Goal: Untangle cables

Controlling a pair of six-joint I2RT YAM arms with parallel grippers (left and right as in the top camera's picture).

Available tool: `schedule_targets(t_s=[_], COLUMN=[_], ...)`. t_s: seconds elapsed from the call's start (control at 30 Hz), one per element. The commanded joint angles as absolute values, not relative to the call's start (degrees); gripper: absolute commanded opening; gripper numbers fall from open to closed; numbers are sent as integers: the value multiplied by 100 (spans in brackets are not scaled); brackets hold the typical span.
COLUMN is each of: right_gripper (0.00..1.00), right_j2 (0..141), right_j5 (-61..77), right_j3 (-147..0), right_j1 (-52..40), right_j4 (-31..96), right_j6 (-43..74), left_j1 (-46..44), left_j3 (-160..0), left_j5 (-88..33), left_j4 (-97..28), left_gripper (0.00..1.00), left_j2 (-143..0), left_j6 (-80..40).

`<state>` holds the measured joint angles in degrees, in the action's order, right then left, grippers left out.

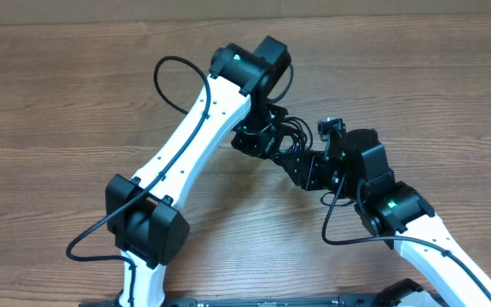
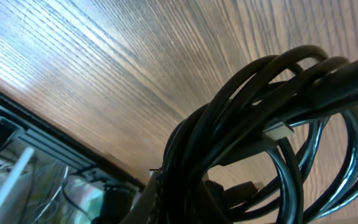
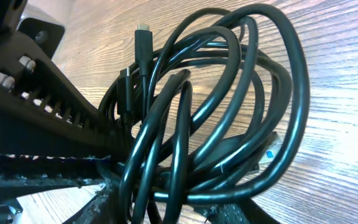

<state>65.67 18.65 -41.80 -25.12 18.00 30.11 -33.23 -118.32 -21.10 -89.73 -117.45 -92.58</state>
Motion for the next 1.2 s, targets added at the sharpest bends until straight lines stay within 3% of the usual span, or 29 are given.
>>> schedule_targets(t_s=[0.0, 0.43, 0.97, 1.1, 1.17], right_gripper=[42, 42, 42, 44, 51], right_j2=[6657, 6657, 6657, 6657, 6657], right_j5=[856, 749, -25, -484, -644], right_j3=[-4287, -4287, -4287, -4287, -4287], right_j1=[-2392, -2392, -2388, -2388, -2388], right_j4=[1793, 1870, 1988, 1999, 2001], right_j6=[3037, 3035, 3035, 3037, 3037], left_j1=[-3347, -2912, -2744, -2733, -2733], left_j3=[-11985, -11985, -11985, -11985, -11985], left_j5=[-3402, -4340, -4958, -5000, -5068], left_j4=[-9347, -9682, -9682, -9682, -9682], left_gripper=[4, 4, 4, 4, 4], left_j2=[-11627, -11627, -11627, -11627, -11627], left_j6=[-8600, -7367, -6722, -6676, -6611])
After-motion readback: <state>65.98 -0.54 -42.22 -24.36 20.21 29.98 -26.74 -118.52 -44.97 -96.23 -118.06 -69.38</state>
